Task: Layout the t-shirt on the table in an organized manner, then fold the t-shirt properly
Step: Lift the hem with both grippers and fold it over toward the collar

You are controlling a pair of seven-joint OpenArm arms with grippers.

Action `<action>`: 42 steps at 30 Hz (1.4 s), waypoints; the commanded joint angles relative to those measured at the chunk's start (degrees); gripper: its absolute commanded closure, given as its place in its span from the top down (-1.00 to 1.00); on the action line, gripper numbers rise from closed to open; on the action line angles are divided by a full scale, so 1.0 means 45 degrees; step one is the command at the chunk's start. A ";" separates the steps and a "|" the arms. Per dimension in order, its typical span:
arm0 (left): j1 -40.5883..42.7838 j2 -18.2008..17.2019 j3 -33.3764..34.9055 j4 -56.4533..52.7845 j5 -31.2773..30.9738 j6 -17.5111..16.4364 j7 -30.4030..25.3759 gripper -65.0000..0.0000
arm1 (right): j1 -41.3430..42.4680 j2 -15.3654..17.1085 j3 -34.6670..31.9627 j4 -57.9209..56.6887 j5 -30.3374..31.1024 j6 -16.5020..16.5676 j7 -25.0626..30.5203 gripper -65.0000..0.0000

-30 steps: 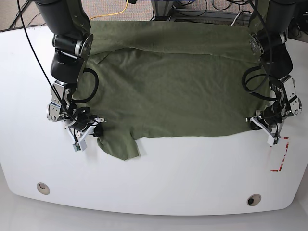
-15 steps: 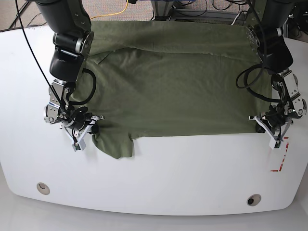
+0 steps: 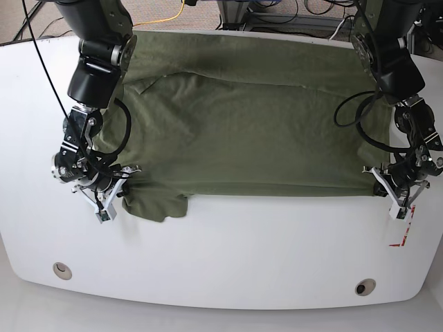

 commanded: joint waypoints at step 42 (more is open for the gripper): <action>0.4511 -0.1144 -0.0035 0.3887 0.0005 0.0041 -0.0056 -1.00 | -0.6583 -0.0332 0.0103 0.9901 -0.0012 -0.0089 -0.5202 -1.00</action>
